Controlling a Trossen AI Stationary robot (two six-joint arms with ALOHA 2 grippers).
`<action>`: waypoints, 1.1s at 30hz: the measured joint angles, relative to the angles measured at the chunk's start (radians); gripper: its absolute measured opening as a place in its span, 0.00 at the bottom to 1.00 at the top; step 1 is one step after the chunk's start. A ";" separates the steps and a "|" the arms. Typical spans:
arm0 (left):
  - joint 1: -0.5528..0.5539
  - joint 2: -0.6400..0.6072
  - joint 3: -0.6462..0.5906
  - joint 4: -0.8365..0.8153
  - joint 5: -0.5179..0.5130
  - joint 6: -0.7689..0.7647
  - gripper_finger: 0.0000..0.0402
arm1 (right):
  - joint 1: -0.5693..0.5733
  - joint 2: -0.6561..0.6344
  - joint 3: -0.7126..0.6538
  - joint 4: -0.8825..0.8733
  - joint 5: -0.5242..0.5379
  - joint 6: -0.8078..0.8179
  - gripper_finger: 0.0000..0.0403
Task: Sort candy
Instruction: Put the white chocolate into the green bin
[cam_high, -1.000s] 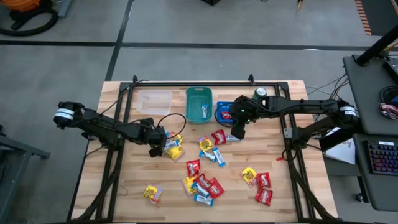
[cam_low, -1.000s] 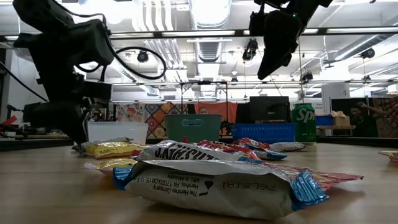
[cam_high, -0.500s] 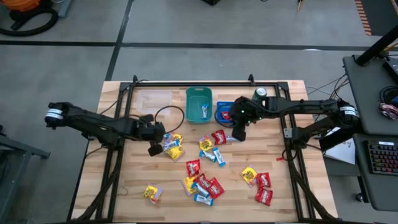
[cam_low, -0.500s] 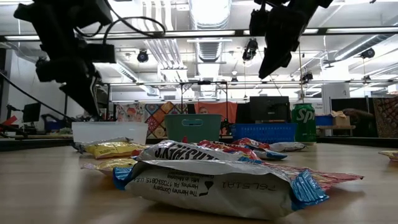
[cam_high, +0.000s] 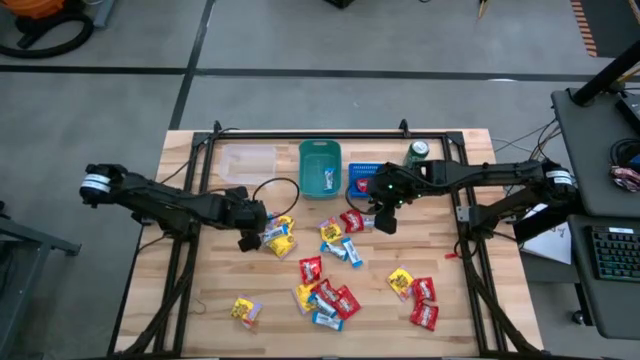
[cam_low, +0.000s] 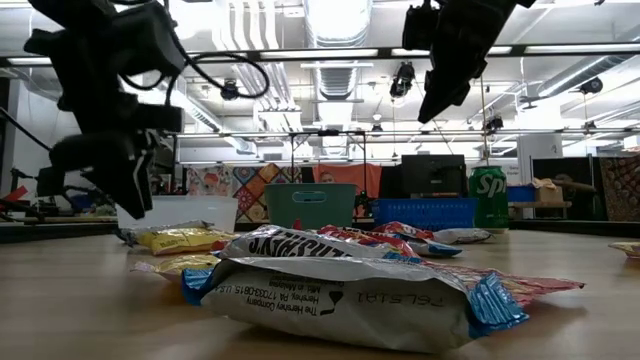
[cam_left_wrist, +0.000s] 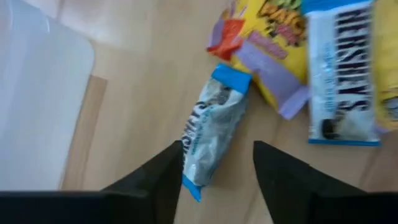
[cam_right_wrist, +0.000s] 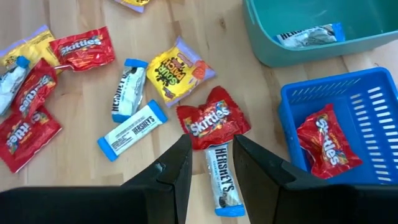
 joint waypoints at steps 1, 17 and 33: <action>0.000 0.015 0.000 0.001 0.000 0.000 0.47 | 0.000 0.000 0.000 0.000 0.000 0.000 0.27; 0.045 0.179 0.002 0.075 0.002 0.053 0.38 | 0.000 0.000 -0.001 0.000 0.002 -0.011 0.27; 0.047 0.130 0.008 0.046 0.015 0.056 0.02 | 0.000 0.000 -0.010 -0.001 0.001 -0.011 0.27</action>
